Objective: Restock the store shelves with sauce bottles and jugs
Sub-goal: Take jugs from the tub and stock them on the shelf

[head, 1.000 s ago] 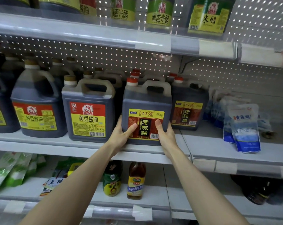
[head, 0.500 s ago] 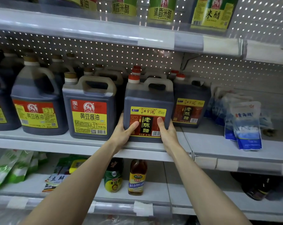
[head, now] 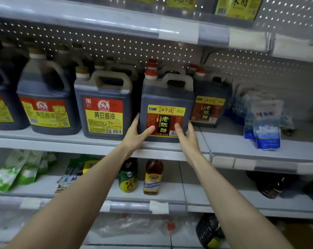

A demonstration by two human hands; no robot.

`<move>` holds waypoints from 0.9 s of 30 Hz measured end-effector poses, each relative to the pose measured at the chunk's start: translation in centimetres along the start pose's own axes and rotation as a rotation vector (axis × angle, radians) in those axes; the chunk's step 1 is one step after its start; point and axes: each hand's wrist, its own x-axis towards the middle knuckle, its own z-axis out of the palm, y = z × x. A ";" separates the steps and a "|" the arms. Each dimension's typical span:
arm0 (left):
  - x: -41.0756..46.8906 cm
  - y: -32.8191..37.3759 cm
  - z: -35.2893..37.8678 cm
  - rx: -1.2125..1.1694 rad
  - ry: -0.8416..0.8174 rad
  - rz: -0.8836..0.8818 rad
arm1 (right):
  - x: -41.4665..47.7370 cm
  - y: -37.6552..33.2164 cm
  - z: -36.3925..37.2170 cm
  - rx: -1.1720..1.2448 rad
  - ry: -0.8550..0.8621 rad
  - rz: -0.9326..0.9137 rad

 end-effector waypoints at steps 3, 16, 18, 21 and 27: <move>-2.6 0.7 -0.7 0.010 -0.029 -0.032 | -2.1 -0.3 0.1 0.010 0.027 0.019; -15.8 -6.1 -9.9 0.083 -0.031 -0.317 | -14.4 6.1 8.3 -0.026 0.007 0.230; -18.0 -9.5 -11.5 0.087 0.001 -0.396 | -16.1 9.0 10.2 -0.040 -0.023 0.287; -21.1 -14.8 -13.4 0.106 0.060 -0.505 | -18.5 13.8 12.9 -0.068 -0.099 0.381; -27.5 -26.4 -15.5 0.113 0.127 -0.737 | -23.7 25.8 17.8 -0.119 -0.244 0.583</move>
